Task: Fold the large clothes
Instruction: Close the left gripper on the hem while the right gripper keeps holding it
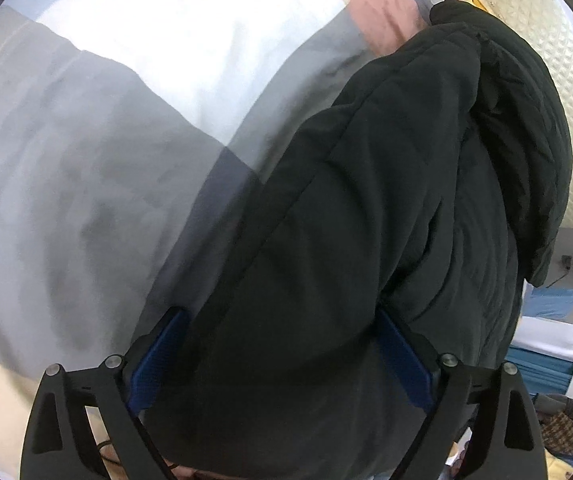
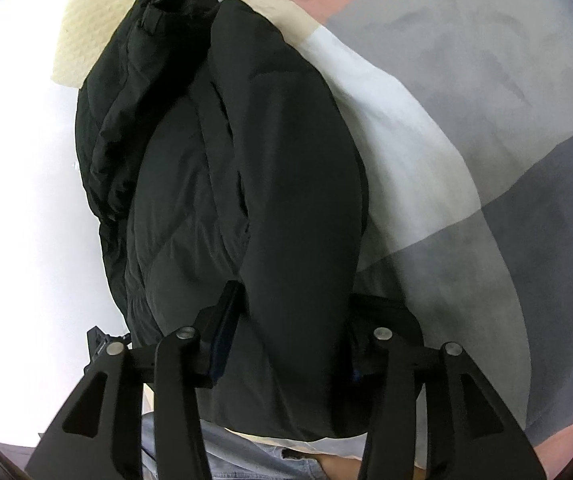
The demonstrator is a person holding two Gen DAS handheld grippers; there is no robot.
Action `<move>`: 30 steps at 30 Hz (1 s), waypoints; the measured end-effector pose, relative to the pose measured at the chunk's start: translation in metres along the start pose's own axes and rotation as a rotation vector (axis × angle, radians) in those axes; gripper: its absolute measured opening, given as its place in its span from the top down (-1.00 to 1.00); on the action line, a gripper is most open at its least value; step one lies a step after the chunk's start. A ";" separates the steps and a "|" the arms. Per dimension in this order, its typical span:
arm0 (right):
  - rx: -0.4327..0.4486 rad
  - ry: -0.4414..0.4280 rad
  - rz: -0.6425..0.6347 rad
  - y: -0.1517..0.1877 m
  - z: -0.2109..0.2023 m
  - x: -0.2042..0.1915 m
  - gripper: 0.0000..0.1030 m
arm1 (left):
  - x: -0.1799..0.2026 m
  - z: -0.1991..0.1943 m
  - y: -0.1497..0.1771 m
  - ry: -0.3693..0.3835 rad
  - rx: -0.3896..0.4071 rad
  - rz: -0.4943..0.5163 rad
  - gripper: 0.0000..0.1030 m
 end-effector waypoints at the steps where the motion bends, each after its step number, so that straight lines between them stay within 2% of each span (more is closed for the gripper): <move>1: 0.000 -0.003 -0.006 0.000 0.000 -0.001 0.10 | 0.000 -0.002 0.000 0.028 -0.004 -0.006 -0.84; 4: 0.008 -0.037 -0.008 0.000 -0.002 -0.004 0.06 | 0.012 -0.007 0.002 0.146 -0.039 0.021 -0.84; 8: 0.050 -0.124 -0.020 -0.002 -0.012 -0.015 0.05 | 0.043 -0.027 0.017 0.312 -0.068 0.140 -0.84; 10: 0.083 -0.161 -0.066 -0.003 -0.021 -0.028 0.05 | 0.054 -0.033 0.026 0.344 -0.067 0.186 -0.84; 12: 0.110 -0.164 -0.077 -0.003 -0.027 -0.033 0.05 | 0.054 -0.033 0.027 0.319 -0.061 0.213 -0.82; 13: 0.122 -0.150 -0.071 -0.002 -0.029 -0.033 0.05 | 0.053 -0.031 0.027 0.301 -0.060 0.217 -0.68; 15: 0.127 -0.120 -0.050 0.001 -0.030 -0.028 0.05 | 0.054 -0.026 0.028 0.275 -0.071 0.212 -0.53; 20: 0.074 0.001 -0.017 0.002 -0.017 -0.013 0.05 | 0.047 -0.016 0.016 0.248 -0.084 0.206 -0.51; 22: 0.065 0.046 -0.024 0.001 -0.012 -0.011 0.05 | 0.052 -0.006 0.017 0.230 -0.072 0.216 -0.33; 26: 0.092 0.076 -0.036 -0.001 -0.012 -0.010 0.01 | 0.055 -0.001 0.016 0.225 -0.078 0.242 -0.27; 27: 0.104 0.081 -0.042 -0.001 -0.015 -0.010 -0.01 | 0.052 0.002 0.013 0.234 -0.086 0.230 -0.27; 29: 0.126 0.086 -0.057 0.000 -0.016 -0.014 -0.22 | 0.050 0.007 0.011 0.240 -0.097 0.202 -0.27; 30: 0.141 0.087 -0.063 0.001 -0.016 -0.017 -0.24 | 0.052 0.010 0.013 0.236 -0.095 0.203 -0.27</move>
Point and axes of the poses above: each gripper's, at about its wrist camera, not at the fingertips, and z roughly the way its jaws point, x to its right, y to its underside, the point moved 6 cm from there along z, roughly the way its jaws point, and after that the axes turned 13 degrees about -z, right-handed, at the moved point
